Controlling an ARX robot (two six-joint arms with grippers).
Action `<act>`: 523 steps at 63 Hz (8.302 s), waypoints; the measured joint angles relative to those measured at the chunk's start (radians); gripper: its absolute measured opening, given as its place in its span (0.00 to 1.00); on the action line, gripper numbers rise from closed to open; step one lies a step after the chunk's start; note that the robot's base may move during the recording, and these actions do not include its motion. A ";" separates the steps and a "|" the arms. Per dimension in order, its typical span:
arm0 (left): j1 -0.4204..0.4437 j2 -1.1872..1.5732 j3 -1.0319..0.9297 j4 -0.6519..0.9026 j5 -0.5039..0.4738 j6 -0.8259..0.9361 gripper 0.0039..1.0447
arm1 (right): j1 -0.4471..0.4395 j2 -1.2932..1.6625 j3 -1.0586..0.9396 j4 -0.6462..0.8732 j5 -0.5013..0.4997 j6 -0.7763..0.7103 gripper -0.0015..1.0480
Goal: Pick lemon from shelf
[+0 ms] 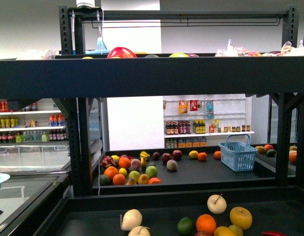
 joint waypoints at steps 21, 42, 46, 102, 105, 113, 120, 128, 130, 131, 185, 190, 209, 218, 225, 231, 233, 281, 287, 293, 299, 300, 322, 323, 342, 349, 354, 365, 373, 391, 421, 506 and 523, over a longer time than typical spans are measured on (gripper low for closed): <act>-0.243 -0.262 -0.164 0.003 0.148 0.161 0.09 | 0.000 0.000 0.000 0.000 0.000 0.000 0.93; -0.557 -0.274 -0.284 0.055 0.184 0.187 0.09 | 0.000 0.000 0.000 0.000 0.000 0.000 0.93; -0.638 -0.246 -0.274 0.069 0.177 0.206 0.08 | 0.000 0.000 0.000 0.000 0.000 0.000 0.93; -0.887 0.063 0.015 0.023 0.102 0.246 0.08 | -0.282 1.145 0.292 0.227 -0.175 0.104 0.93; -0.887 0.063 0.015 0.023 0.101 0.246 0.08 | -0.270 1.343 0.370 0.290 -0.185 0.090 0.93; -0.887 0.064 0.015 0.023 0.099 0.246 0.08 | -0.228 1.661 0.519 0.333 -0.201 0.052 0.93; -0.887 0.064 0.015 0.023 0.102 0.247 0.08 | -0.179 1.806 0.618 0.346 -0.215 -0.012 0.93; -0.888 0.064 0.015 0.023 0.102 0.246 0.08 | -0.119 1.928 0.715 0.389 -0.227 -0.093 0.93; -0.888 0.064 0.015 0.023 0.102 0.246 0.08 | -0.101 1.970 0.750 0.400 -0.233 -0.127 0.93; -0.888 0.064 0.015 0.023 0.102 0.246 0.08 | -0.088 2.002 0.776 0.403 -0.234 -0.147 0.93; -0.888 0.064 0.015 0.023 0.102 0.247 0.07 | 0.076 2.643 1.428 0.473 -0.223 -0.492 0.93; -0.888 0.064 0.015 0.023 0.102 0.247 0.07 | 0.076 2.674 1.486 0.456 -0.230 -0.493 0.93; -0.888 0.064 0.015 0.023 0.102 0.247 0.07 | 0.089 2.811 1.711 0.352 -0.232 -0.491 0.93; -0.888 0.064 0.015 0.023 0.102 0.247 0.07 | 0.090 2.873 1.790 0.319 -0.232 -0.490 0.93; -0.888 0.064 0.015 0.023 0.102 0.247 0.07 | 0.091 2.905 1.846 0.294 -0.233 -0.491 0.93; -0.888 0.064 0.015 0.023 0.102 0.247 0.07 | 0.091 2.936 1.912 0.274 -0.236 -0.489 0.93; -0.888 0.064 0.015 0.023 0.102 0.247 0.07 | 0.091 2.945 1.929 0.267 -0.237 -0.489 0.93; -0.888 0.064 0.015 0.023 0.102 0.247 0.06 | 0.058 2.951 1.965 0.267 -0.233 -0.415 0.60; -0.888 0.064 0.015 0.023 0.102 0.247 0.06 | 0.033 2.861 1.842 0.321 -0.230 -0.401 0.60; -0.888 0.064 0.015 0.023 0.102 0.247 0.06 | -0.012 2.720 1.691 0.390 -0.233 -0.381 0.60; -0.888 0.064 0.015 0.023 0.102 0.247 0.06 | -0.063 2.573 1.567 0.429 -0.249 -0.356 0.60; -0.888 0.064 0.015 0.023 0.102 0.247 0.06 | -0.080 2.531 1.535 0.435 -0.257 -0.349 0.60; -0.888 0.064 0.015 0.023 0.102 0.247 0.06 | -0.234 2.018 1.227 0.404 -0.386 -0.155 0.60; -0.888 0.064 0.015 0.023 0.102 0.247 0.06 | -0.233 2.005 1.222 0.401 -0.391 -0.147 0.60; -0.889 0.064 0.015 0.023 0.101 0.247 0.06 | -0.098 1.835 1.189 0.352 -0.435 0.063 0.60; -0.889 0.064 0.015 0.023 0.101 0.246 0.06 | -0.041 1.845 1.189 0.340 -0.428 0.128 0.60; -0.889 0.064 0.015 0.023 0.101 0.247 0.06 | 0.004 1.868 1.189 0.340 -0.415 0.175 0.60; -0.890 0.064 0.015 0.023 0.102 0.247 0.06 | 0.076 1.922 1.190 0.352 -0.386 0.243 0.60; -0.890 0.064 0.015 0.023 0.102 0.247 0.06 | 0.118 1.965 1.194 0.364 -0.369 0.275 0.60; -0.889 0.064 0.015 0.023 0.102 0.247 0.06 | 0.172 2.026 1.216 0.376 -0.350 0.303 0.60; -0.890 0.065 0.015 0.023 0.103 0.241 0.06 | 0.116 2.032 1.286 0.444 -0.302 0.309 0.93; -0.890 0.066 0.015 0.023 0.102 0.242 0.06 | -0.013 2.944 2.084 0.071 -0.092 -0.119 0.93; -0.890 0.066 0.015 0.023 0.102 0.242 0.06 | -0.013 3.057 2.275 0.003 -0.089 -0.131 0.85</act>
